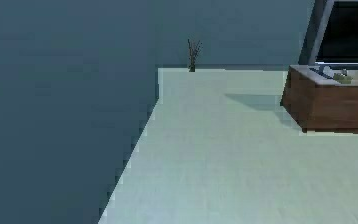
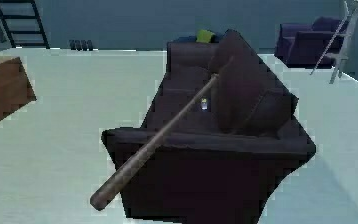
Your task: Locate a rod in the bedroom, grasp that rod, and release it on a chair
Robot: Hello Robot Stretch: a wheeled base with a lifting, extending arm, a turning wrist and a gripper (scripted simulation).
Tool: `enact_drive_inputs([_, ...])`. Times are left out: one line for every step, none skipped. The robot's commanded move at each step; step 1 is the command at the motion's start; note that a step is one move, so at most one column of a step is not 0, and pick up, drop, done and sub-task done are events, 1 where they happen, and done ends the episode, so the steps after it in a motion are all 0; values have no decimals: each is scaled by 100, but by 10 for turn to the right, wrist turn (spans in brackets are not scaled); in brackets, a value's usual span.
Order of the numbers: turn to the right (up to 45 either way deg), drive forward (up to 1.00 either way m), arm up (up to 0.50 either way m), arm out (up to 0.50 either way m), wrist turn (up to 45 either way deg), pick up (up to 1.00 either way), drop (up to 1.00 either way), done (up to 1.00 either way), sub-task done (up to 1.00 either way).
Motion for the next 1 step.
enact_drive_inputs([0,100,0,0,0,0,0,0,0])
